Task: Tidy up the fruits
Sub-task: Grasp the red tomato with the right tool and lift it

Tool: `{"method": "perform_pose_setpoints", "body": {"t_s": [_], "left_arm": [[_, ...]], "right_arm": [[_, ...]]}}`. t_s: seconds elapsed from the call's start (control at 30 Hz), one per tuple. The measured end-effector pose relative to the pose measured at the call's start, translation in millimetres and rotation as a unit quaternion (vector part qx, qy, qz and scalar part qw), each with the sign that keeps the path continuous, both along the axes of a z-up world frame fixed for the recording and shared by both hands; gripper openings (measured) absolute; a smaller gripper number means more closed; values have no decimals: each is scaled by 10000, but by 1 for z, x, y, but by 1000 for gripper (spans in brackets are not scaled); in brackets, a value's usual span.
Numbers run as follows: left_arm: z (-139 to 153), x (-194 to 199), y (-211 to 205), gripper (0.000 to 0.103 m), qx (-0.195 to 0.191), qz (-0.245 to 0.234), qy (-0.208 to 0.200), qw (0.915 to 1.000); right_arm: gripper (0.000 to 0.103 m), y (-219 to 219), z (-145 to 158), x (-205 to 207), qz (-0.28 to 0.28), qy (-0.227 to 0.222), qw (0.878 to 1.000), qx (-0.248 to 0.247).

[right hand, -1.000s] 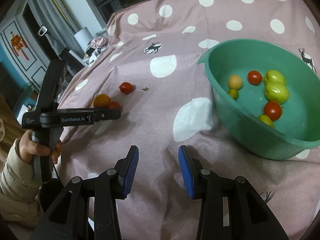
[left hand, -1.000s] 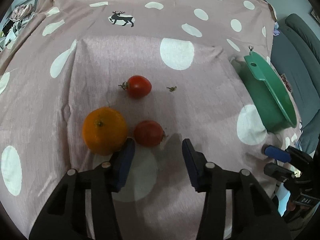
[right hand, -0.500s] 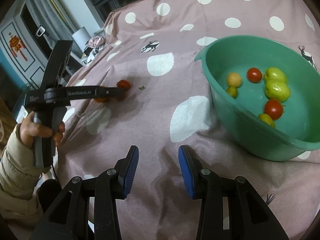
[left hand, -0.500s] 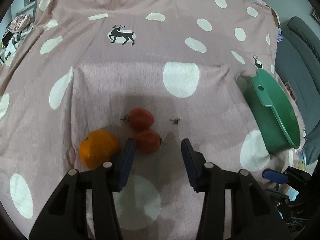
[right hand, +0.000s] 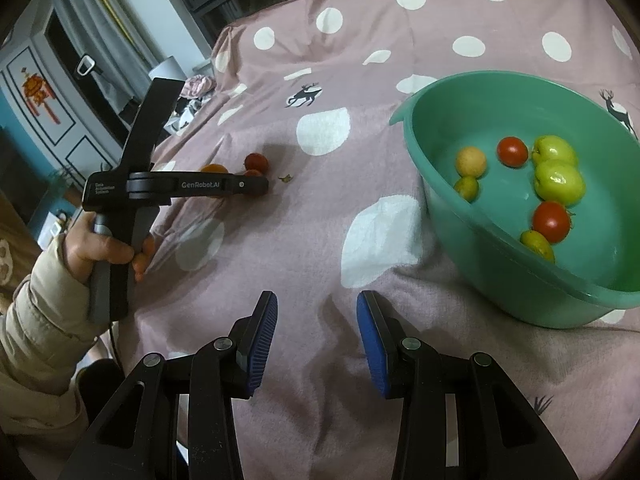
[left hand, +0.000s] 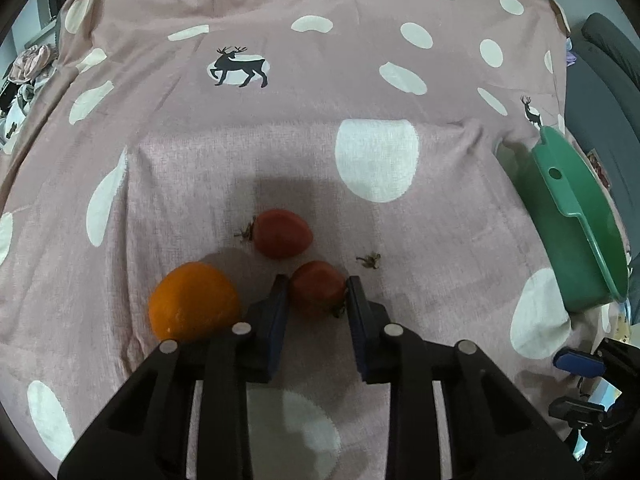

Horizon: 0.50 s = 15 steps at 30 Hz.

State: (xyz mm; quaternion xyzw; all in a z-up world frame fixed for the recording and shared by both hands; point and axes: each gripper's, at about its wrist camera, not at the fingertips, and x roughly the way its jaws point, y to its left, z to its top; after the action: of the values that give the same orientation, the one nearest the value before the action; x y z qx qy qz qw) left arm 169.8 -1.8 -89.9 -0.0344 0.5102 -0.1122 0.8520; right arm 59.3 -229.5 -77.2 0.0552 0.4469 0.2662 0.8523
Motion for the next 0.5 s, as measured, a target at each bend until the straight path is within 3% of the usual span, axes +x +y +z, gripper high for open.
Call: {"method": "perform_pose_setpoints", "body": {"t_s": [0.2, 0.5], "left_arm": [[9, -14, 5, 27, -258, -16, -180, 9995], [26, -68, 19, 27, -630, -157, -447, 9969]], "right_arm": [[42, 3, 1, 2, 9, 24, 10000, -25], [42, 32, 16, 22, 220, -110, 9996, -100]]}}
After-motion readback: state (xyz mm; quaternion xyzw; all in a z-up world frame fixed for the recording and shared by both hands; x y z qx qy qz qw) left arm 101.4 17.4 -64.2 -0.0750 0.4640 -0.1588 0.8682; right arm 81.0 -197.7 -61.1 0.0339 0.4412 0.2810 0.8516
